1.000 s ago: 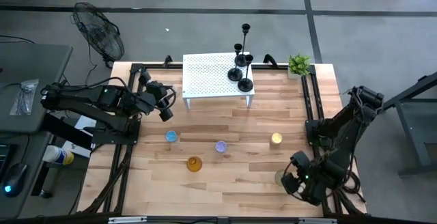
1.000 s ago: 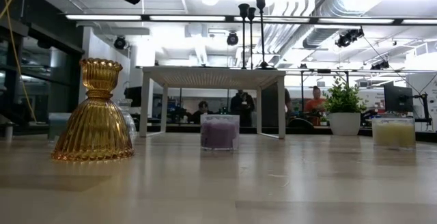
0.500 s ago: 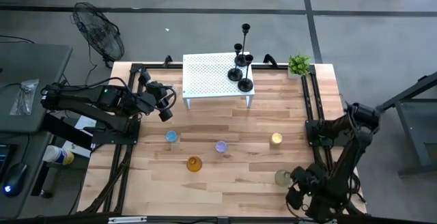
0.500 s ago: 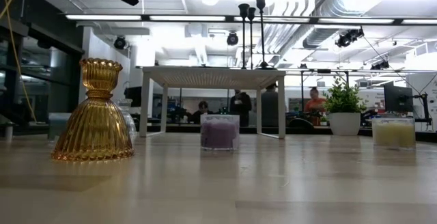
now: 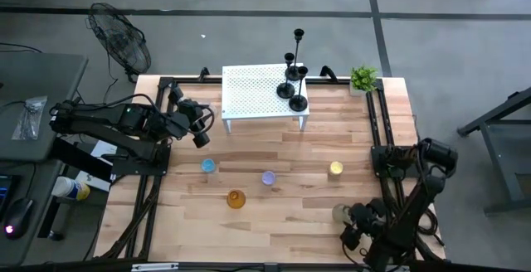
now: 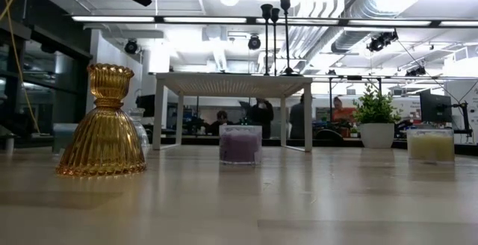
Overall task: Pick & Place candle stick holders
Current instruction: Move the gray candle holder to the center of the table
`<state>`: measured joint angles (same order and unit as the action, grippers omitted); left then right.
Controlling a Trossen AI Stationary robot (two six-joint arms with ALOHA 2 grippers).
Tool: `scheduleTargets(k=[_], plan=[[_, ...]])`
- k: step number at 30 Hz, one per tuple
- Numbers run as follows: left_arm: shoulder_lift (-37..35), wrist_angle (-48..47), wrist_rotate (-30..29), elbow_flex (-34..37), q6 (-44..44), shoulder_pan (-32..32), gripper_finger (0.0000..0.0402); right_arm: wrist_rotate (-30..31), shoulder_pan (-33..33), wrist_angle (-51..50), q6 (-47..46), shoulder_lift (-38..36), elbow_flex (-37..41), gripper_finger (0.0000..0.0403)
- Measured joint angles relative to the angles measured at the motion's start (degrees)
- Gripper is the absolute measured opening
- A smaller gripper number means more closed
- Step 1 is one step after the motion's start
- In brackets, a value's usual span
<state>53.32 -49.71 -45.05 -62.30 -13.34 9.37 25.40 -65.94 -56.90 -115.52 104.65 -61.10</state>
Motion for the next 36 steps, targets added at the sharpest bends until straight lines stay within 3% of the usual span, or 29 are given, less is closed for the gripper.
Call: scheduleTargets(k=[14, 22, 36], plan=[[0.0, 0.0, 1.2, 0.0, 0.0, 0.0, 0.0117, 10.4, 3.1, -1.2, 3.1, 0.1, 0.0, 0.0266], [0.0, 0.1, 1.2, 0.0, 0.0, 0.0, 0.0117, 10.6, 4.9, 0.2, 3.3, 0.1, 0.0, 0.0261], [0.0, 0.1, 1.5, 0.0, 0.0, 0.0, 0.0117, 9.6, 5.0, 1.8, 3.3, 0.1, 0.0, 0.0152]])
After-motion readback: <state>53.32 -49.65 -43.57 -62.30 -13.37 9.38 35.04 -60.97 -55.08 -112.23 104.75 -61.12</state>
